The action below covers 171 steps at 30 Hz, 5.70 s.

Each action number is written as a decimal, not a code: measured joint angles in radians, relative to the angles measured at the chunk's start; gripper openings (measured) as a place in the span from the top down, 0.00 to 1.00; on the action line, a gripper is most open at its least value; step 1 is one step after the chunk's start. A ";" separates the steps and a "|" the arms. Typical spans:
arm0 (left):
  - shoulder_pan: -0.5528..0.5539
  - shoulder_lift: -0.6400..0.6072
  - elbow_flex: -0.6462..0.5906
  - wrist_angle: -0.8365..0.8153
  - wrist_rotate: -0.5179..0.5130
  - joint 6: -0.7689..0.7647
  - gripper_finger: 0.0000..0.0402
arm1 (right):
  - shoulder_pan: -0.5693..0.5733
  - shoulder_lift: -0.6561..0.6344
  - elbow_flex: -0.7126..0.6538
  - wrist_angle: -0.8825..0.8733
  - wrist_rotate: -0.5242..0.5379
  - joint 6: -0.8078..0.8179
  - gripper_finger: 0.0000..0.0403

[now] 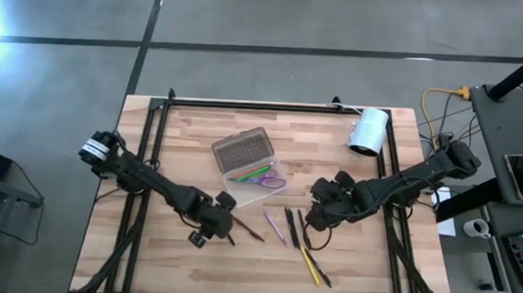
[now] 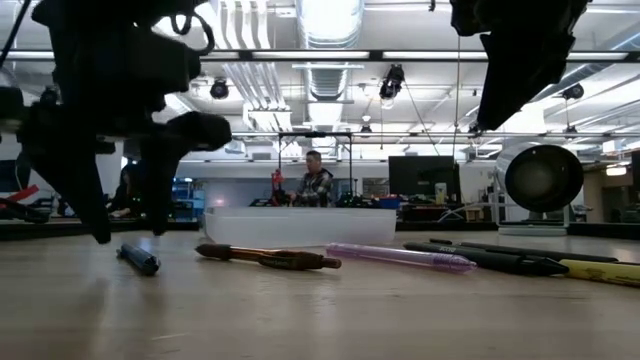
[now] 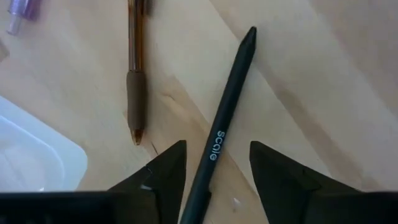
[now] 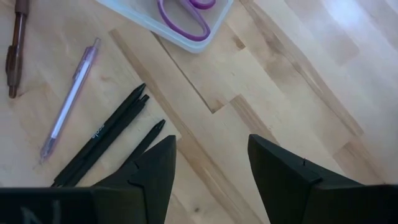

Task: Pick & place school supplies into a supply box
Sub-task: Put the black pen into the black supply box, then put the brown pen into the black supply box

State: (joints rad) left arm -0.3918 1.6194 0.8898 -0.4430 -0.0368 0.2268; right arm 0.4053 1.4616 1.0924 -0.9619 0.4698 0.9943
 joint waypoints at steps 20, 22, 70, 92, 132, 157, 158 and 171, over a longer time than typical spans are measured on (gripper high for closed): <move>0.025 0.059 0.015 -0.014 0.072 -0.178 0.96 | 0.000 0.000 0.000 0.003 0.001 -0.004 0.52; 0.029 0.040 0.015 -0.020 0.072 -0.240 0.96 | 0.000 0.000 0.000 0.003 0.002 -0.010 0.52; 0.587 0.255 0.470 -0.282 0.110 -0.602 0.96 | 0.009 0.001 0.000 -0.006 0.108 0.062 0.52; 0.519 0.106 0.433 -0.237 0.182 -0.333 0.58 | 0.006 0.001 -0.003 -0.006 0.134 0.049 0.52; 0.118 0.173 0.233 0.053 0.110 -0.158 0.59 | 0.002 0.001 -0.014 0.000 0.106 -0.006 0.52; 0.111 0.263 0.236 0.059 0.049 -0.139 0.91 | 0.002 0.001 -0.022 0.000 0.106 0.000 0.52; 0.111 0.263 0.236 0.059 0.048 -0.153 0.93 | 0.002 0.001 -0.022 0.000 0.106 0.000 0.52; 0.112 0.253 0.357 -0.065 0.053 -0.344 0.98 | 0.002 0.001 -0.023 0.001 0.108 -0.003 0.52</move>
State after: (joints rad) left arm -0.2798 1.8728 1.2464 -0.5084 0.0162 -0.1173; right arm 0.4076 1.4624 1.0698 -0.9611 0.5774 0.9917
